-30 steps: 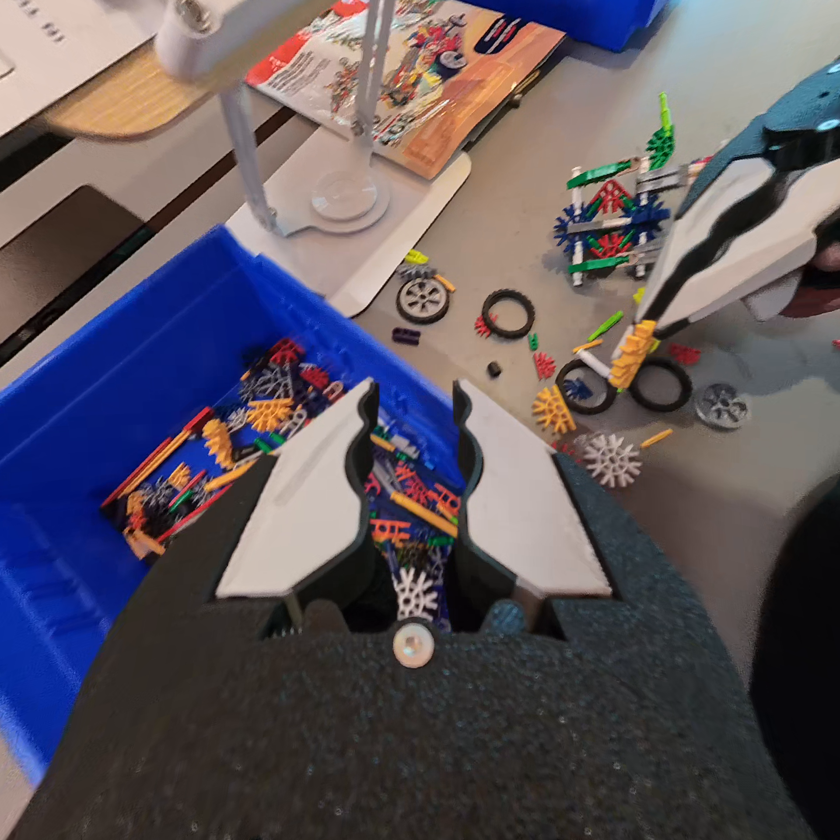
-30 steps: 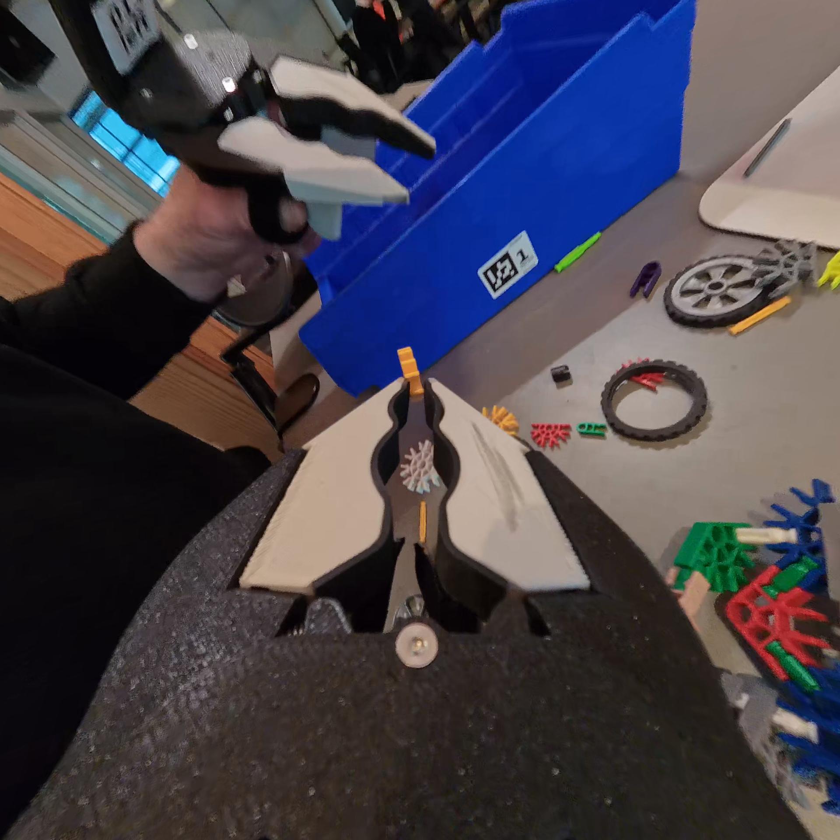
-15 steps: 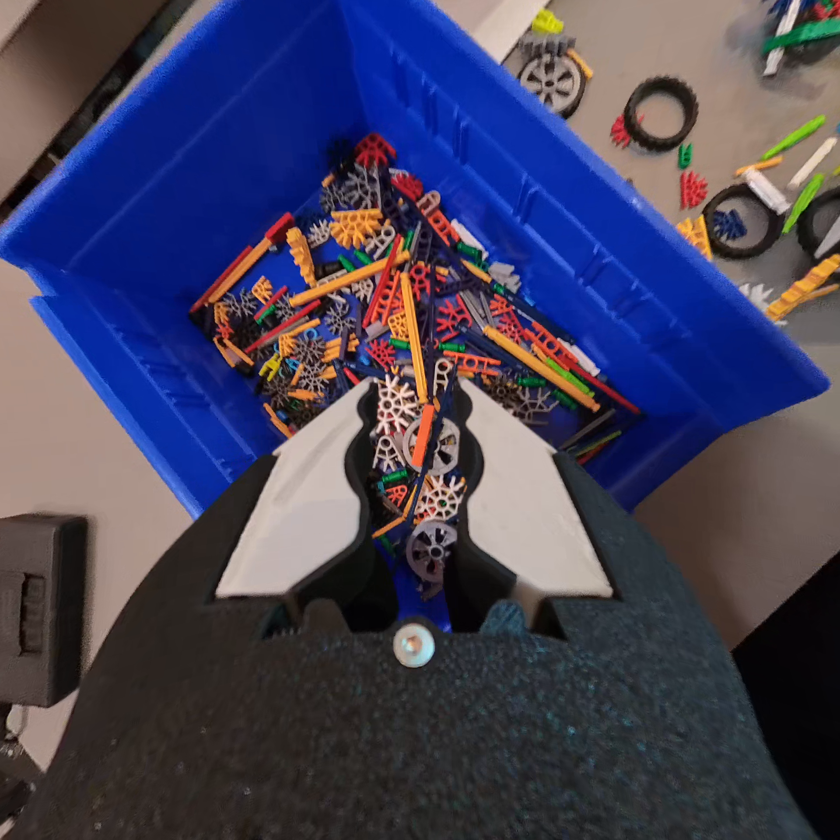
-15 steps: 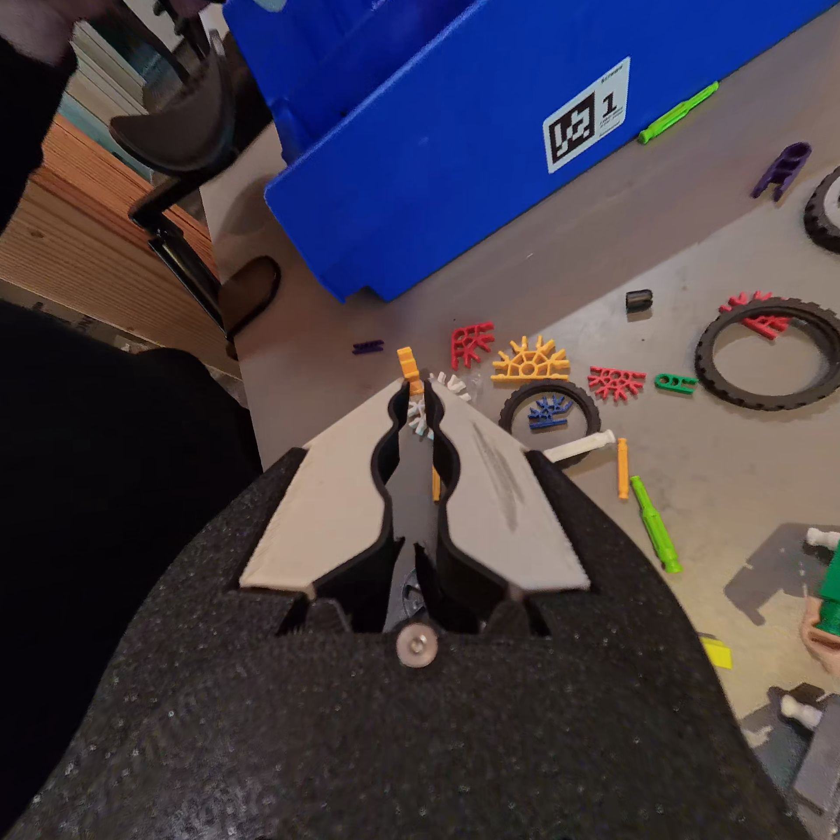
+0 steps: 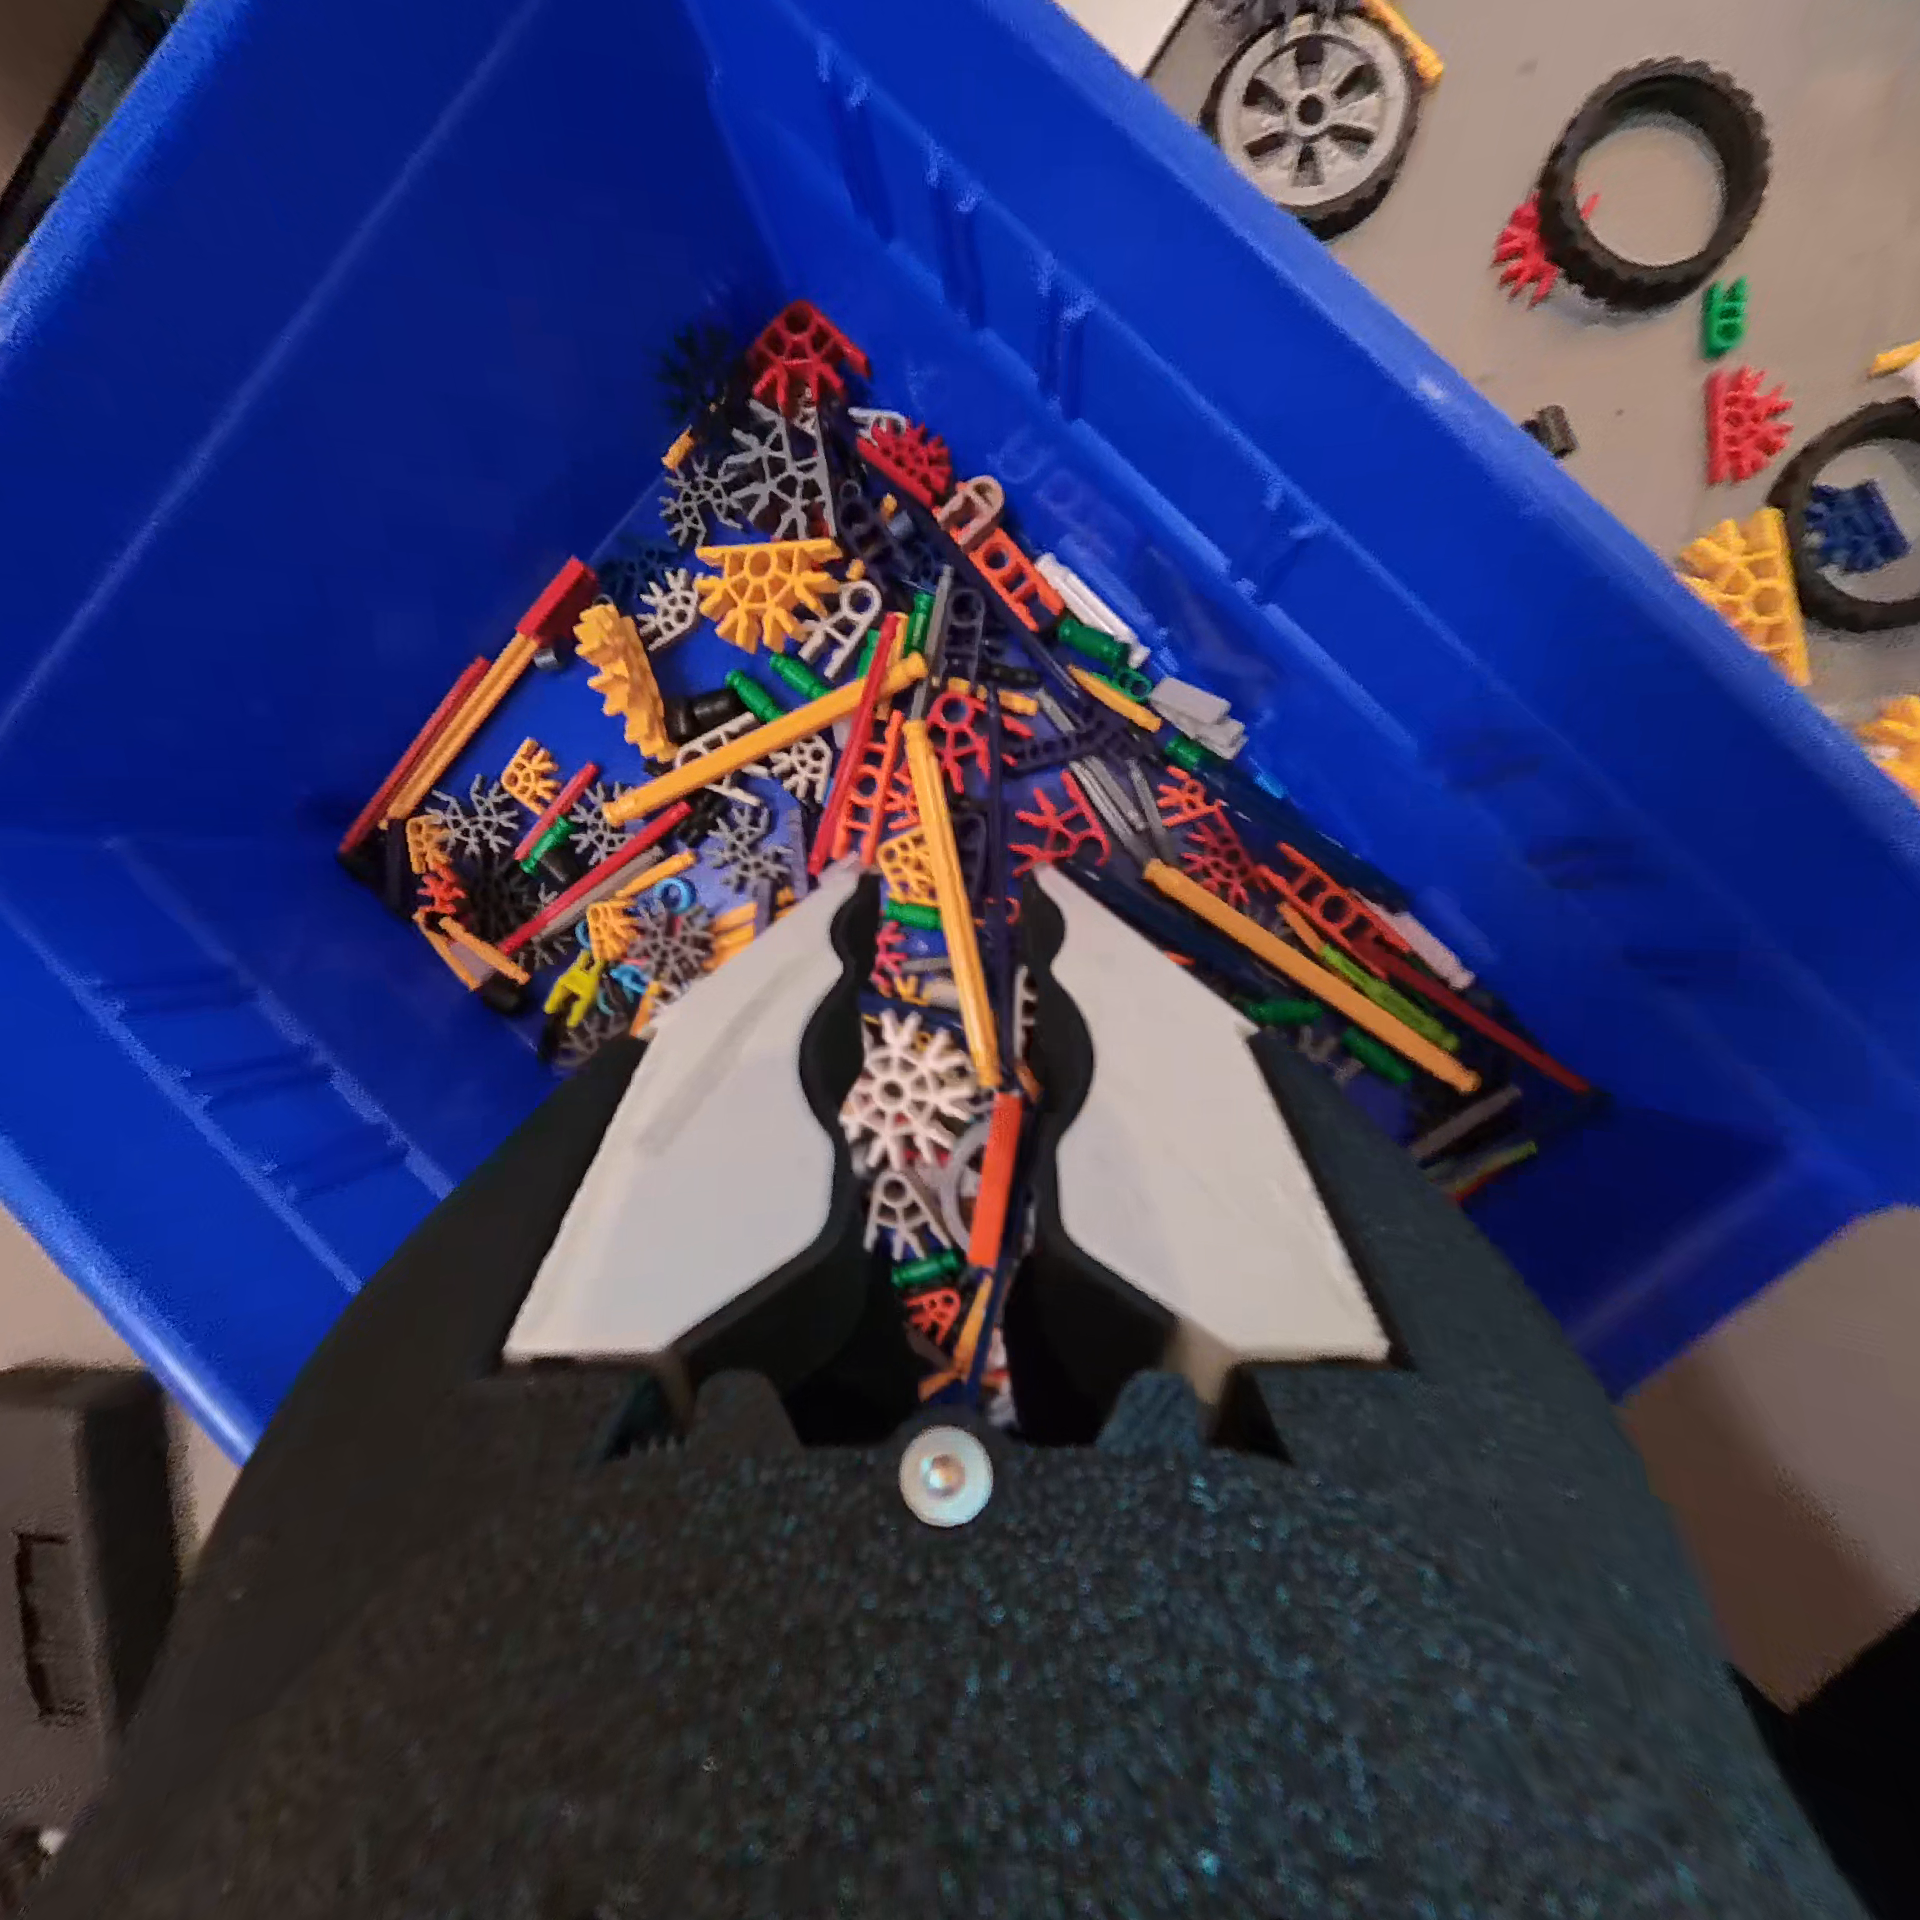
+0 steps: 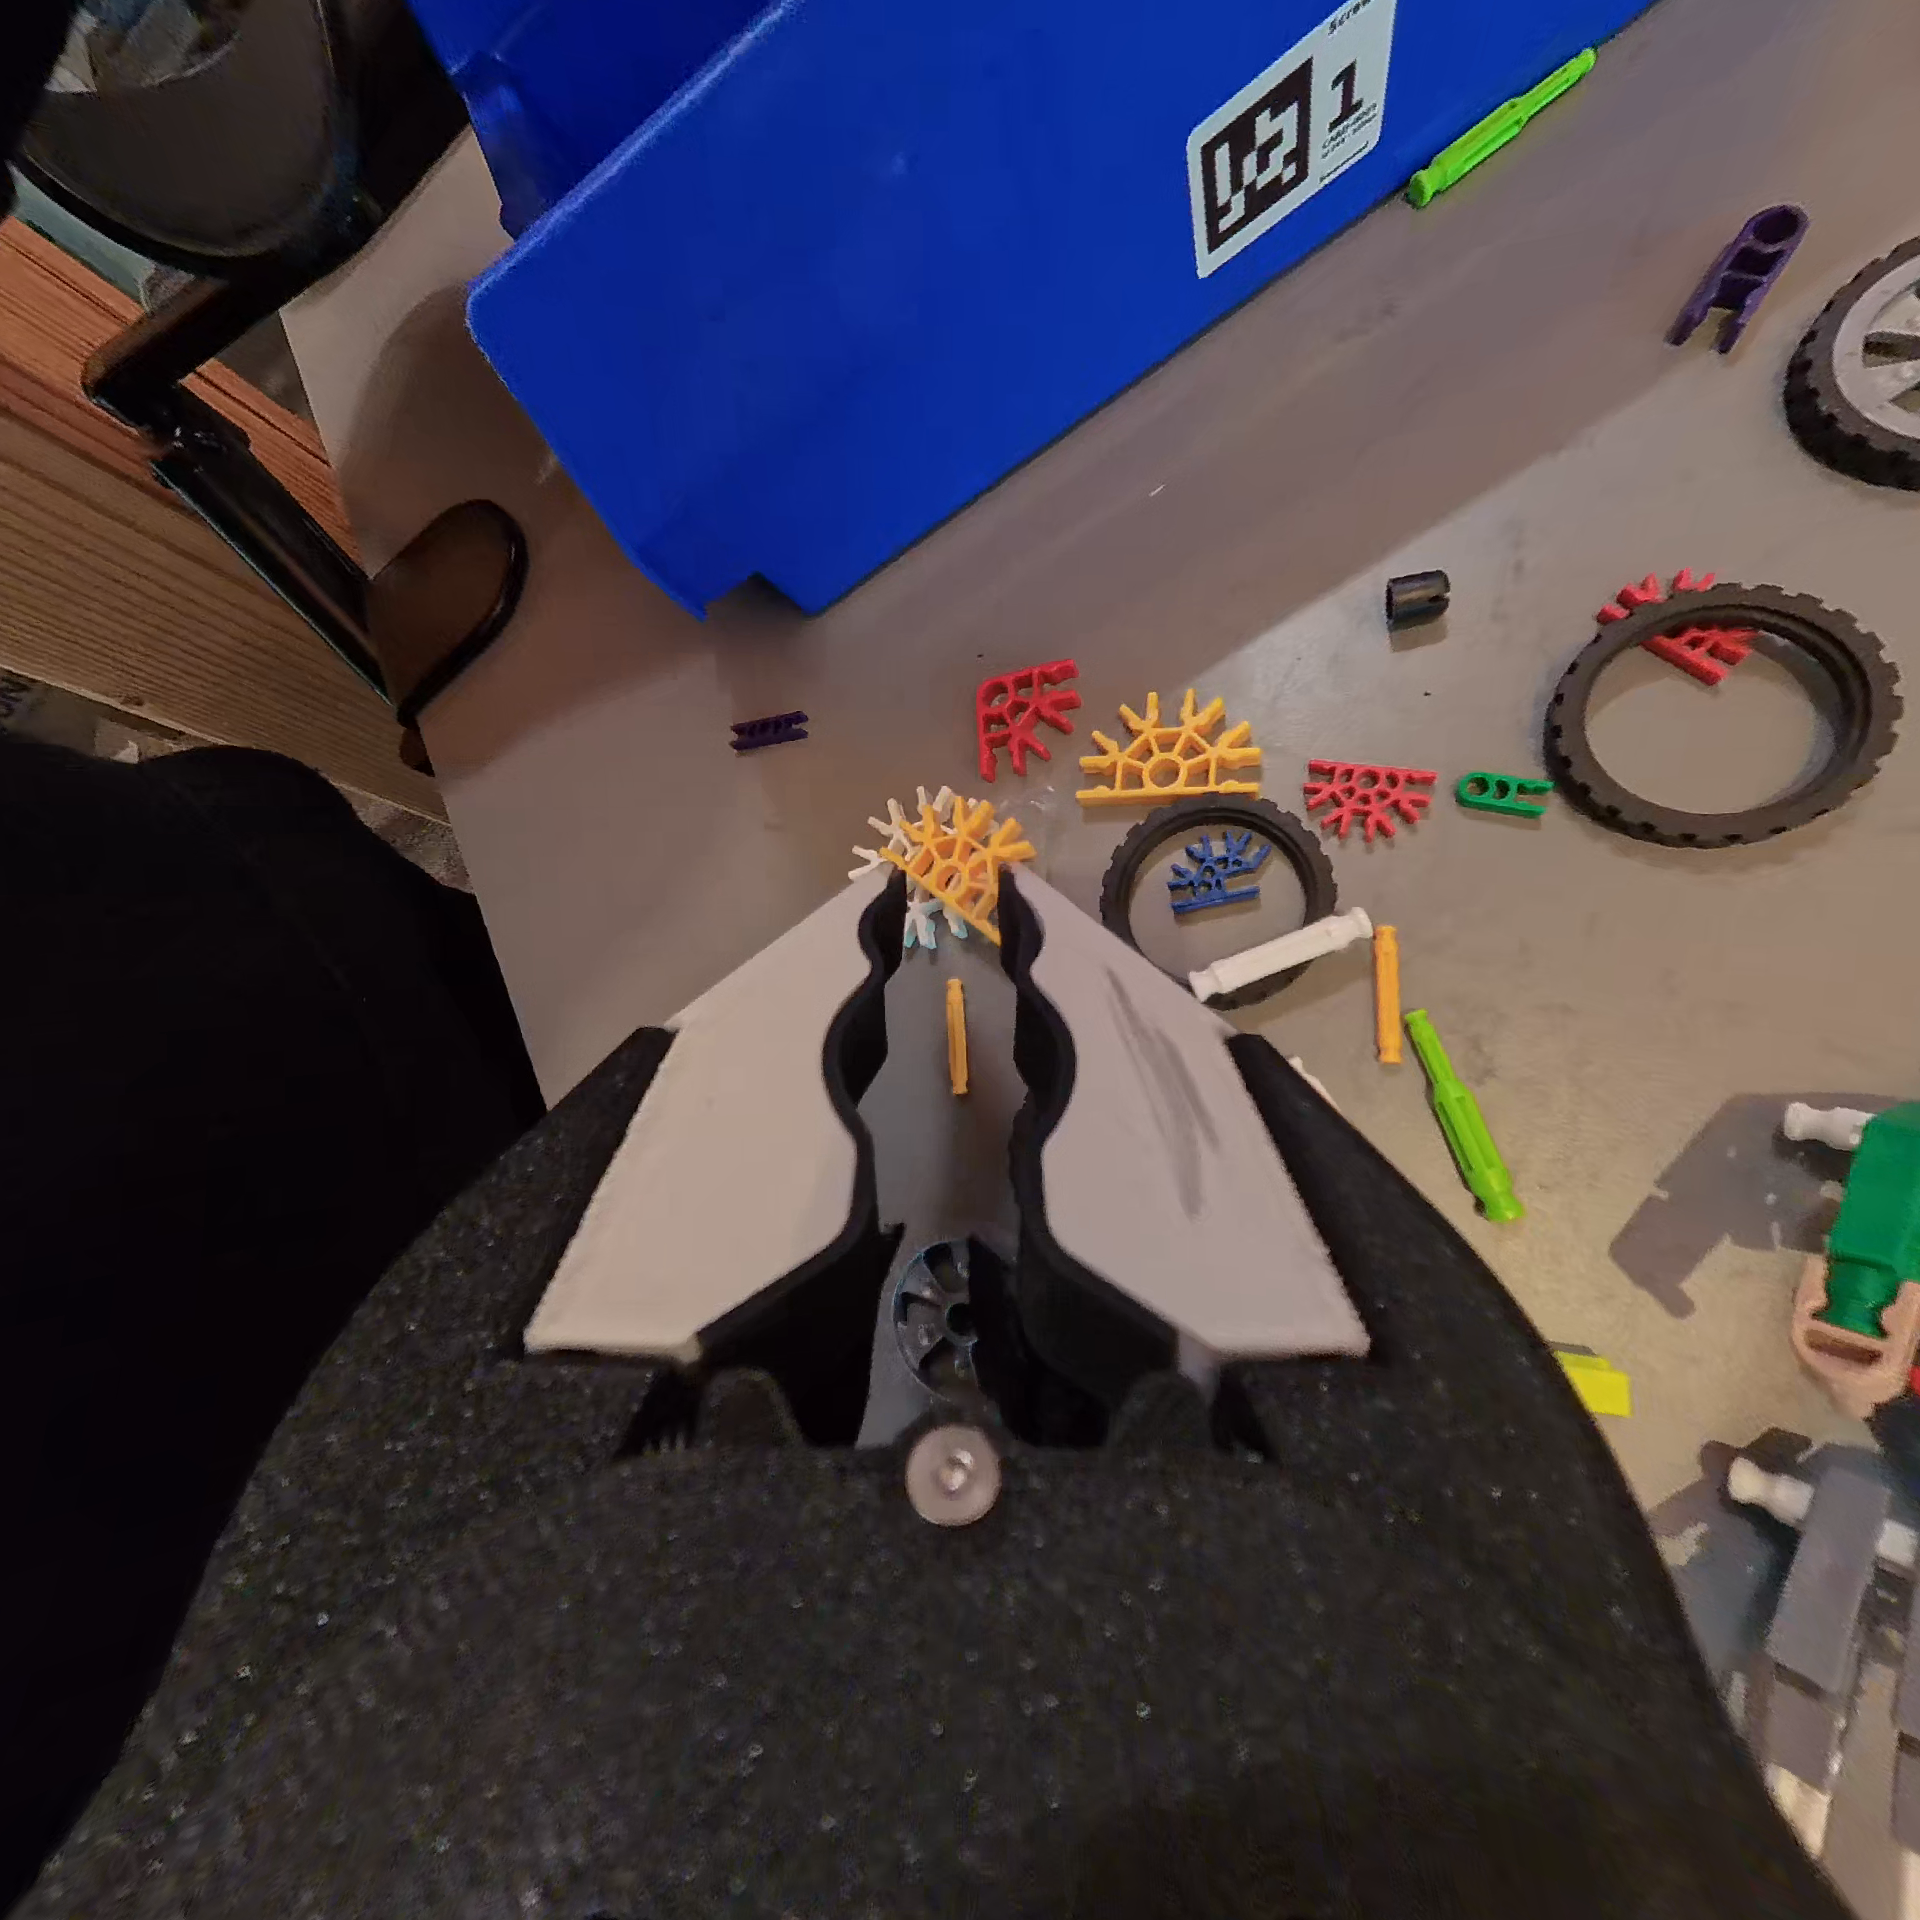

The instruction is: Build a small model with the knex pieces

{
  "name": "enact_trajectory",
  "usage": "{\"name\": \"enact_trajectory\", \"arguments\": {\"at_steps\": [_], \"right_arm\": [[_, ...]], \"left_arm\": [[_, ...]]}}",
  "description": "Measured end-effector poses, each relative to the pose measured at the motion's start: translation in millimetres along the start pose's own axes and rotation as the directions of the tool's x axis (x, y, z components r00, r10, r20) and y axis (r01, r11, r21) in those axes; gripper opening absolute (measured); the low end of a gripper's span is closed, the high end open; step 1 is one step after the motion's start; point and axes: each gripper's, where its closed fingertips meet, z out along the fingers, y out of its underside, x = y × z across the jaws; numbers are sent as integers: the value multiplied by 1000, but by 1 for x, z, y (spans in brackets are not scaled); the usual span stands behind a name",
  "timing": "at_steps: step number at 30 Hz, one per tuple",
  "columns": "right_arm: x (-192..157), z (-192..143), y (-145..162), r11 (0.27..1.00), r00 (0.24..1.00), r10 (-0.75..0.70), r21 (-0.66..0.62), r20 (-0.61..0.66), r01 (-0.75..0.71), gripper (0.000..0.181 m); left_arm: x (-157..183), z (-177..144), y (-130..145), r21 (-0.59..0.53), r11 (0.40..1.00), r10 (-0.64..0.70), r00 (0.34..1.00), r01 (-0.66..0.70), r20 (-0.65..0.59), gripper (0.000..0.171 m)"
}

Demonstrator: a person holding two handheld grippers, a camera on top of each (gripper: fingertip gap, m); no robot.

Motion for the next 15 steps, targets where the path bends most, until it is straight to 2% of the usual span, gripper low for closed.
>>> {"name": "enact_trajectory", "arguments": {"at_steps": [7, 10, 15], "right_arm": [[3, -5, -1, 1000, 1000, -8, 19, -2, 8, 17], [5, -8, -1, 1000, 1000, -7, 26, 1, 7, 17], [10, -10, -3, 999, 1000, -10, 32, 4, 9, 17]], "left_arm": [[-16, 35, 9, -100, 994, -46, 999, 47, 6, 12], [-19, 43, 10, -102, 993, -62, 998, 63, 13, 7], [-22, 47, 7, -107, 992, -74, 997, 74, 3, 8]]}}
